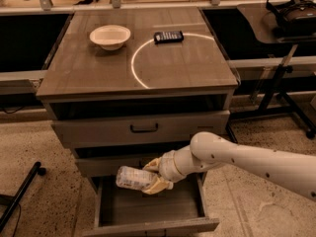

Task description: Place blue plastic bottle into bottom drawer

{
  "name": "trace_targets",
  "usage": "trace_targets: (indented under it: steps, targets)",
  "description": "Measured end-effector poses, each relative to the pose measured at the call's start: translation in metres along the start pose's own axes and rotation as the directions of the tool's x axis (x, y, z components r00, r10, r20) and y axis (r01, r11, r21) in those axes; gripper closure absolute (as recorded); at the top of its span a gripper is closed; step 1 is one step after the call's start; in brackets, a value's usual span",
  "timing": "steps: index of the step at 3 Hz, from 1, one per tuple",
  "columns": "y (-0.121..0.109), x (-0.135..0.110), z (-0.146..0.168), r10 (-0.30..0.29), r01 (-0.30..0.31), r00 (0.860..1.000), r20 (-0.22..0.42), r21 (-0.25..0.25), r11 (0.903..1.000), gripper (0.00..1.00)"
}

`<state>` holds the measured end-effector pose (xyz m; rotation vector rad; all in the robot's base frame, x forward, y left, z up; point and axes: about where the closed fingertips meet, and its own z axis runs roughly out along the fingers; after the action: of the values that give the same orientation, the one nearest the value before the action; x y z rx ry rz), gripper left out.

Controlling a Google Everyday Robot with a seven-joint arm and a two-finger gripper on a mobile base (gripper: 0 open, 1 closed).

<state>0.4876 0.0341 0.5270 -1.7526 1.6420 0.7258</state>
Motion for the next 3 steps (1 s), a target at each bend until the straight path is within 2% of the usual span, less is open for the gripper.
trace_targets:
  steps: [2, 3]
  targets:
    - [0.003, 0.063, 0.035, 0.03, -0.03, 1.0, -0.002, -0.035, 0.999, 1.0]
    - [0.002, 0.089, 0.046, 0.076, -0.076, 0.997, 0.004, -0.048, 0.996, 1.0]
